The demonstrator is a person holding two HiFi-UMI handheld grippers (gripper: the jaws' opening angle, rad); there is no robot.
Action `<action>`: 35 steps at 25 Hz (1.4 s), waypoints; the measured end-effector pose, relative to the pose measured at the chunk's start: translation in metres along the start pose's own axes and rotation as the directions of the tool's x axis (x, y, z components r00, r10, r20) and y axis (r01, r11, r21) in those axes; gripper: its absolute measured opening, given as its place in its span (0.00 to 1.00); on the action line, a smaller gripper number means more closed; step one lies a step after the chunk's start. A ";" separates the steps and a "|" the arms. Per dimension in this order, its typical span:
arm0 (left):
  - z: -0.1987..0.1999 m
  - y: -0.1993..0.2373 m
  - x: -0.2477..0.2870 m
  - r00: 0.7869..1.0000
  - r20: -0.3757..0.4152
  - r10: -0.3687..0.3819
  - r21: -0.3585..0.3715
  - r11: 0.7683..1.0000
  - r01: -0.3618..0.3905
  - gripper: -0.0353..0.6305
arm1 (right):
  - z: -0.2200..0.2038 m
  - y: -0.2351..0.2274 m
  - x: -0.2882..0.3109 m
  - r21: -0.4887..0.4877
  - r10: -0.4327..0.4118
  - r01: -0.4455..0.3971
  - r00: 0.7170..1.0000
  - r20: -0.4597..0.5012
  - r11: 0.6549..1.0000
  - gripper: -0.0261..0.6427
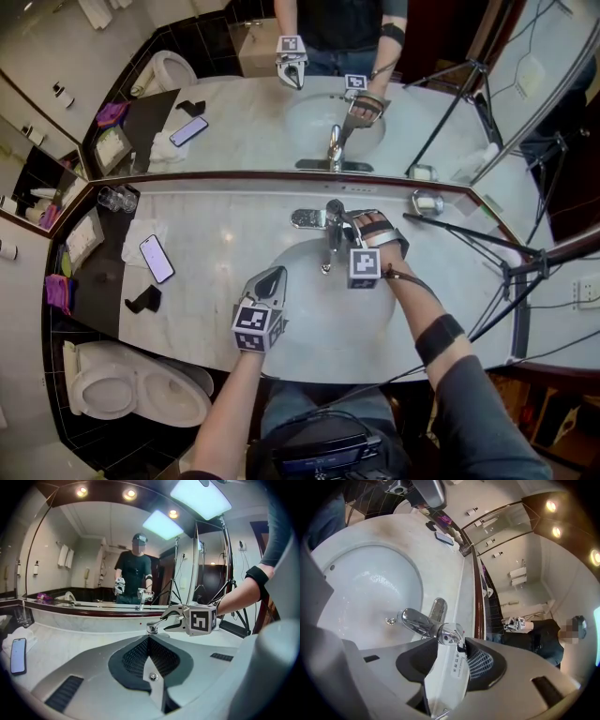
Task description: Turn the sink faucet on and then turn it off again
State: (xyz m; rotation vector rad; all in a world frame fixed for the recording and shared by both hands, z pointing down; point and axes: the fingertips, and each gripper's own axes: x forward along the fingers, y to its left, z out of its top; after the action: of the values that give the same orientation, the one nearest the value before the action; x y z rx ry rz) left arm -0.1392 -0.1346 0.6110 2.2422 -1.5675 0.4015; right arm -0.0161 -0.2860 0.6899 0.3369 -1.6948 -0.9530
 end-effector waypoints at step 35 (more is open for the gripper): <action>-0.008 -0.005 0.000 1.000 -0.008 0.006 -0.018 1.000 -0.006 0.03 | -0.007 0.040 -0.005 0.034 -0.004 0.005 0.999 -0.041 0.999 0.29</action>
State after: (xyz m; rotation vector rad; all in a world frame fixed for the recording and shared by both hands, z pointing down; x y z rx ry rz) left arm -0.1346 -0.1290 0.6171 2.2199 -1.5681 0.3965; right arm 0.0017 -0.2600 0.7162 0.3803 -1.6754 -0.9152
